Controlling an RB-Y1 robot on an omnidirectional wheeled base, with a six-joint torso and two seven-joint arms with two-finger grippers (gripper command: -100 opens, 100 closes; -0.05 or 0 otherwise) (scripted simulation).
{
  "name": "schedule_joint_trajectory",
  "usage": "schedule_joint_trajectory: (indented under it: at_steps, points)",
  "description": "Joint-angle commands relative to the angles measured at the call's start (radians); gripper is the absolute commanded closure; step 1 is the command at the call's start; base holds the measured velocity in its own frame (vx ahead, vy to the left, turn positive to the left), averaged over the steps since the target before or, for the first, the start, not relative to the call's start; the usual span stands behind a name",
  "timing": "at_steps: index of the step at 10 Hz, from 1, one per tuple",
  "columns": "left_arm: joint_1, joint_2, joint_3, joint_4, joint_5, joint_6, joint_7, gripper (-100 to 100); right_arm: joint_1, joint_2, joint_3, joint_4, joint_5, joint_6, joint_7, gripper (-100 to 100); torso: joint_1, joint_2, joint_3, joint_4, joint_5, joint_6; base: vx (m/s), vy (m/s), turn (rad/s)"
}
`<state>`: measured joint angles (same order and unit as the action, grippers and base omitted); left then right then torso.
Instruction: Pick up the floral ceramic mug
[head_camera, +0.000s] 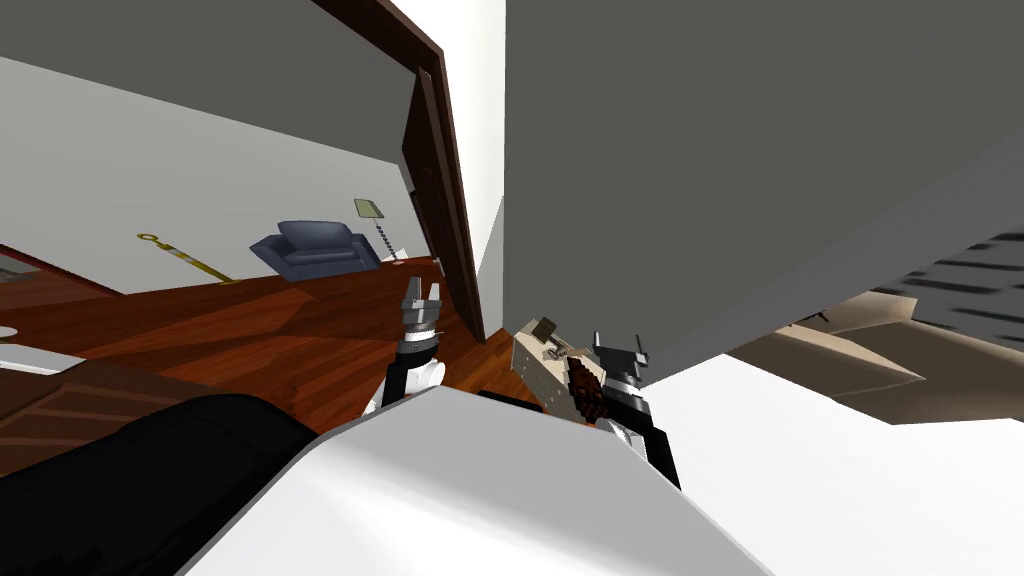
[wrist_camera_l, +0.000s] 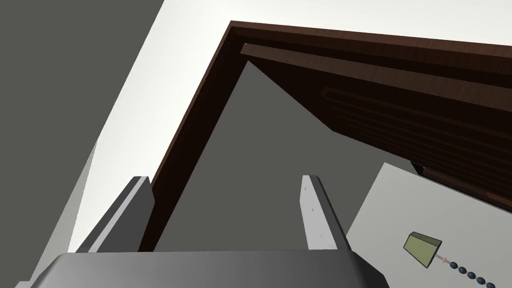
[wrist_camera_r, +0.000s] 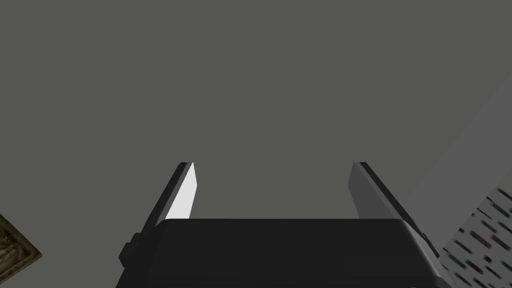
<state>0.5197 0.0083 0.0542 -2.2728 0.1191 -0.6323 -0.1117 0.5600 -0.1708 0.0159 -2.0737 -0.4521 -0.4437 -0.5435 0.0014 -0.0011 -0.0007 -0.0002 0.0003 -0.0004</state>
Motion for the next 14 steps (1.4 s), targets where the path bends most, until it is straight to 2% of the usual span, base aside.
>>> schedule_joint_trajectory:
  at_steps: [1,2,3,5,6,8,9,11,12,14]
  points:
    - [0.0,0.0,0.0,0.0,0.0,0.0,0.0,0,0.017,-0.007,0.0,0.012,-0.022,-0.002,-0.05,-100,0.0,0.0,0.0,0.0,0.0,0.0,0.026,0.019,0.13]
    - [0.0,0.0,0.0,0.0,0.0,0.0,0.0,0,0.017,-0.007,0.0,0.012,-0.022,-0.002,-0.06,-100,0.0,0.0,0.0,0.0,0.0,0.001,0.015,0.011,-0.023]
    - [0.0,0.0,0.0,0.0,0.0,0.0,0.0,0,0.035,-0.017,-0.004,0.044,-0.071,0.007,-0.1,-100,0.0,0.0,0.0,0.0,0.0,0.001,0.019,0.031,0.283]
    - [0.0,0.0,0.0,0.0,0.0,0.0,0.0,0,0.035,-0.017,-0.004,0.044,-0.072,0.007,-0.134,-100,0.001,0.0,0.0,0.0,0.0,0.001,0.017,0.016,0.054]
    - [0.0,0.0,0.0,0.0,0.0,0.0,0.0,0,0.054,-0.027,-0.009,0.077,-0.119,0.018,-0.169,-100,0.0,0.001,0.0,0.0,0.0,0.001,0.022,0.03,0.229]
    - [0.0,0.0,0.0,0.0,0.0,0.0,0.0,0,0.054,-0.027,-0.009,0.077,-0.122,0.018,-0.209,-100,0.001,0.0,0.0,0.0,0.0,0.001,0.022,0.02,0.085]
    - [0.0,0.0,0.0,0.0,0.0,0.0,0.0,0,0.074,-0.038,-0.013,0.111,-0.17,0.029,-0.244,-100,0.0,0.0,0.0,0.0,0.0,0.001,0.023,0.039,0.269]
    - [0.0,0.0,0.0,0.0,0.0,0.0,0.0,0,0.074,-0.038,-0.013,0.111,-0.172,0.029,-0.287,-100,0.001,0.0,0.0,0.0,0.0,0.001,0.018,0.02,0.068]
    - [0.0,0.0,0.0,0.0,0.0,0.0,0.0,0,0.094,-0.049,-0.018,0.146,-0.219,0.042,-0.324,-100,0.0,0.001,0.0,0.0,0.0,0.001,0.023,0.034,0.264]
    - [0.0,0.0,0.0,0.0,0.0,0.0,0.0,0,0.094,-0.049,-0.018,0.146,-0.223,0.042,-0.366,-100,0.001,0.0,0.0,0.0,0.0,0.001,0.019,0.018,0.076]
